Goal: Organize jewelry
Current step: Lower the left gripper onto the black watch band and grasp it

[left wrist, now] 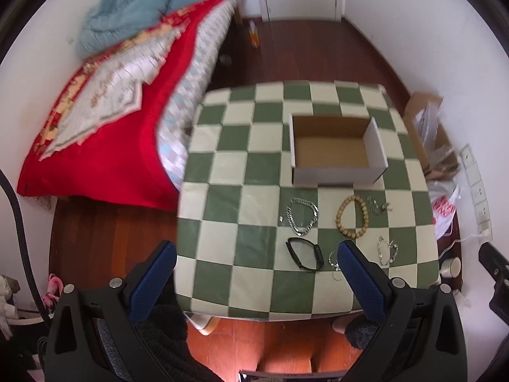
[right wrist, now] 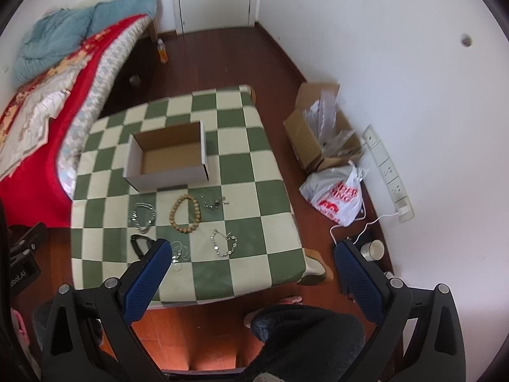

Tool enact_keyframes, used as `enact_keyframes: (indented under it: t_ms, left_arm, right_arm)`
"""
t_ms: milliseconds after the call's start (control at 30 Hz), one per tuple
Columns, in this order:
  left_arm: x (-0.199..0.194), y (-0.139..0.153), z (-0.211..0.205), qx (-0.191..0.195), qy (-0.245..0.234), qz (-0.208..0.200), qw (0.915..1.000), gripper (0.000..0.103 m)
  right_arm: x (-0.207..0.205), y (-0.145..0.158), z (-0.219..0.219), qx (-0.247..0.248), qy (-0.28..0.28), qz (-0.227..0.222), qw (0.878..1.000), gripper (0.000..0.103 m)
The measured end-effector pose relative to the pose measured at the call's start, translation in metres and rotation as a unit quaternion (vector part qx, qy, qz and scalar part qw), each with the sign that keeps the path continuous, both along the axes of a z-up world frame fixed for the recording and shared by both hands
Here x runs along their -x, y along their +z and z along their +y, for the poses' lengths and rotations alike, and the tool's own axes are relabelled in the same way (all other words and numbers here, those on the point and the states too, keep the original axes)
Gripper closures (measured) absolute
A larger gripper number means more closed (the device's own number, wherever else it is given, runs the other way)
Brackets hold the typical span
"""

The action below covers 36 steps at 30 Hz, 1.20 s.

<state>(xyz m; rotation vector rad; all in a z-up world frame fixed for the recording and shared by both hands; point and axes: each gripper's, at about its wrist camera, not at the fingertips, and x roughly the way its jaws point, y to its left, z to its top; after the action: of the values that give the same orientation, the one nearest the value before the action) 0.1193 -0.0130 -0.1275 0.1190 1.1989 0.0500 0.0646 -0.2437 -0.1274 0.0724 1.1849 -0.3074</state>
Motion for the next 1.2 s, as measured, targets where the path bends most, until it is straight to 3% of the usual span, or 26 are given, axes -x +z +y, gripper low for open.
enact_keyframes:
  t_ms: [200, 367, 633, 767, 1000, 1200]
  left_arm:
    - [-0.043, -0.029, -0.019, -0.025, -0.017, 0.005, 0.9995, 0.0]
    - [-0.056, -0.078, -0.024, -0.031, -0.025, 0.057, 0.9976, 0.0]
    - [-0.032, -0.156, -0.009, 0.036, 0.031, 0.152, 0.9873, 0.003]
    - [-0.025, -0.185, -0.011, 0.06, 0.044, 0.184, 0.9802, 0.014]
    - [-0.027, -0.205, -0.034, 0.057, 0.035, 0.178, 0.9817, 0.018]
    - [-0.028, -0.214, -0.054, 0.018, 0.005, 0.158, 0.9873, 0.037]
  right_arm:
    - [-0.049, -0.054, -0.016, -0.024, -0.003, 0.047, 0.999, 0.0]
    - [-0.075, -0.093, -0.024, -0.04, -0.01, 0.072, 0.997, 0.0]
    - [-0.079, -0.176, -0.023, -0.08, -0.017, 0.123, 0.989, 0.007]
    - [-0.072, -0.207, -0.021, -0.091, -0.022, 0.144, 0.985, 0.011]
    - [-0.063, -0.244, -0.019, -0.089, -0.038, 0.163, 0.982, 0.013]
    - [-0.065, -0.257, -0.016, -0.076, -0.047, 0.163, 0.983, 0.019]
